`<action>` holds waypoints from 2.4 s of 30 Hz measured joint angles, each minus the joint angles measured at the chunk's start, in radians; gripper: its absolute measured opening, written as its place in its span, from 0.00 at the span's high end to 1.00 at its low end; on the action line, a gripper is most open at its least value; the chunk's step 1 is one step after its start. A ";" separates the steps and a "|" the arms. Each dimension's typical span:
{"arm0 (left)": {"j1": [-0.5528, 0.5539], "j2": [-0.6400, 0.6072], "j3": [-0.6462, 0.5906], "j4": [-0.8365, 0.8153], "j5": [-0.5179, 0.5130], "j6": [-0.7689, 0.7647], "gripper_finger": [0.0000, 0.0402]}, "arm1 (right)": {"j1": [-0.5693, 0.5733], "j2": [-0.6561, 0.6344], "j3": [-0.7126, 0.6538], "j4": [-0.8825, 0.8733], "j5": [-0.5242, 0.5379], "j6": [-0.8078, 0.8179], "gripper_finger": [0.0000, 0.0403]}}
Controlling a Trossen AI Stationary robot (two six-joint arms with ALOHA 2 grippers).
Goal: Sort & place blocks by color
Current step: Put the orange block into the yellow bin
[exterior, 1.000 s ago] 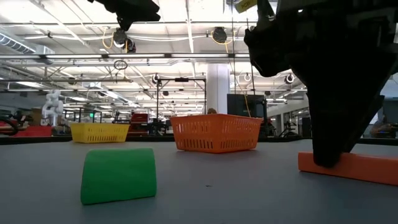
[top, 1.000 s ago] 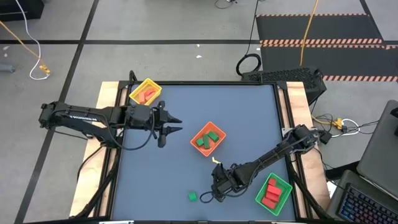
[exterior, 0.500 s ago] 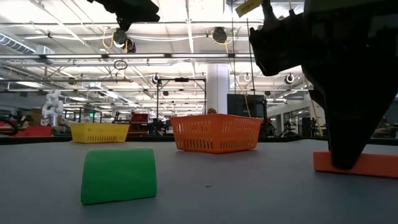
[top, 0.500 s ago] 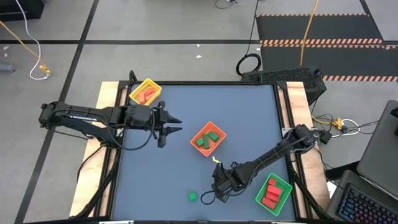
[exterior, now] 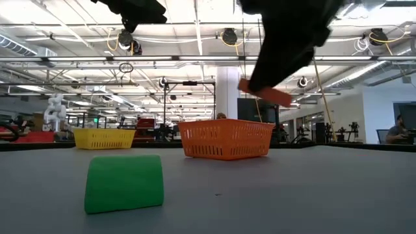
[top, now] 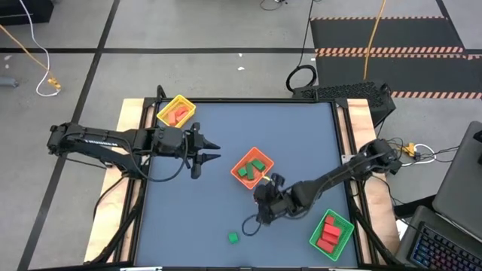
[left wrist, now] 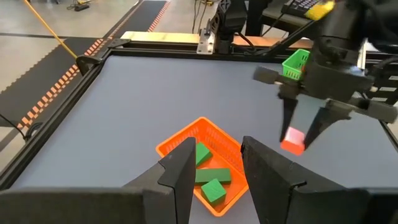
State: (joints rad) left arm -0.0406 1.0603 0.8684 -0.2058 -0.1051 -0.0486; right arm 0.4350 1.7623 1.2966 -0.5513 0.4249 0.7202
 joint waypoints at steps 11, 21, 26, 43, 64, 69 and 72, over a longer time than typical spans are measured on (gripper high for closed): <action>0.000 0.000 0.000 -0.017 0.001 0.021 0.67 | -0.159 -0.030 0.000 0.270 0.046 -0.412 0.71; 0.000 0.028 -0.056 -0.018 -0.003 0.162 0.67 | -0.219 -0.030 0.001 0.512 0.076 -0.697 0.71; -0.001 0.066 -0.119 0.030 -0.078 0.254 0.67 | -0.220 -0.030 0.000 0.556 0.157 -0.780 0.71; -0.002 0.184 -0.128 0.221 0.005 0.328 0.67 | -0.231 -0.031 -0.119 0.993 0.147 -1.056 0.71; -0.006 0.209 -0.128 0.462 0.114 0.249 0.25 | -0.229 -0.031 -0.180 1.135 0.126 -1.082 0.71; -0.006 0.209 -0.128 0.467 0.113 0.247 0.33 | -0.229 -0.031 -0.180 1.154 0.120 -1.084 0.71; -0.006 0.209 -0.128 0.460 0.117 0.260 0.41 | -0.227 -0.031 -0.181 1.158 0.110 -1.083 0.71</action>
State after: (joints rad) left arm -0.0463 1.2697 0.7406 0.2544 0.0118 0.2118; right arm 0.2077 1.7317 1.1155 0.6070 0.5345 -0.3627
